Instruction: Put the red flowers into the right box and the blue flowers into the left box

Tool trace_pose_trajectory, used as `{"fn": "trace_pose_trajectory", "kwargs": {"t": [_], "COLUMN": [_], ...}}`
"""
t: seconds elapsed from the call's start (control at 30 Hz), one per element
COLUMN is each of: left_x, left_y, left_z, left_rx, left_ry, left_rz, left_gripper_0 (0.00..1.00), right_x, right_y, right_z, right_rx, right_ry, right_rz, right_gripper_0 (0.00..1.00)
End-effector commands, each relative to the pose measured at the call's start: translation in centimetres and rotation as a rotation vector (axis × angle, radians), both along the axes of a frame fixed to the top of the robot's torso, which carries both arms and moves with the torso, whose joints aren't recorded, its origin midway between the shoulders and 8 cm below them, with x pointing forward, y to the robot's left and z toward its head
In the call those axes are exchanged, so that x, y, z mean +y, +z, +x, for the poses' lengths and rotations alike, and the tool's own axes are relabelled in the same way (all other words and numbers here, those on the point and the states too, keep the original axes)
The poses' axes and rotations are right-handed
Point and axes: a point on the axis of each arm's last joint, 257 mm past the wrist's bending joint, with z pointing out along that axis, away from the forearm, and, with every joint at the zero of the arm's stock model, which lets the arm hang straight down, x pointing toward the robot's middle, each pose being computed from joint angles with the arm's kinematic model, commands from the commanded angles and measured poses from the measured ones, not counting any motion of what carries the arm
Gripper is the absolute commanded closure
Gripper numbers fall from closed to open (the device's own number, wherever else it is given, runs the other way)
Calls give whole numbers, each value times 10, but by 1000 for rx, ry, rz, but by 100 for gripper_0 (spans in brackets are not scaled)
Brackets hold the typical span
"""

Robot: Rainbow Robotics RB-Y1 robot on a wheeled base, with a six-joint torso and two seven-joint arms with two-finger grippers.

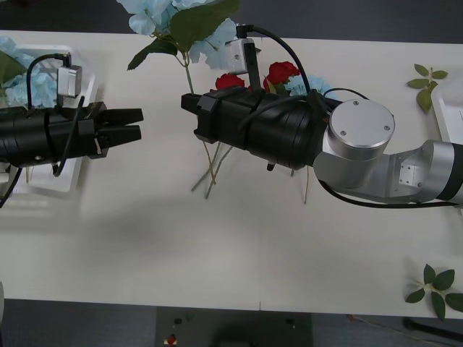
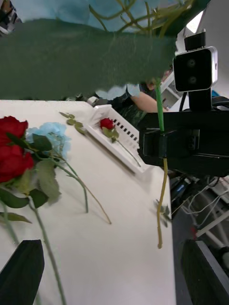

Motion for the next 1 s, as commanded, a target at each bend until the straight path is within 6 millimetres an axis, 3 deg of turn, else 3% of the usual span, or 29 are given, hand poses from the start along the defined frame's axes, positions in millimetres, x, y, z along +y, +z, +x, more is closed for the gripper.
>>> {"fn": "trace_pose_trajectory", "kwargs": {"t": [0.03,0.7,1.0], "left_x": [-15,-113,-128], "left_y": [-4,-32,-35], "left_z": [-7,-6,-13], "left_rx": [-5,182,193], "left_ry": [-49,-82,-107], "left_rz": [-16,-148,-144], "left_gripper_0": [17,17,17], "right_x": [0,0,0], "right_y": [20,20,20], "right_z": [0,0,0], "right_rx": [-32,-32,-32], "right_ry": [9,9,9], "right_rz": [10,10,10], "right_gripper_0": [100,100,100]}}
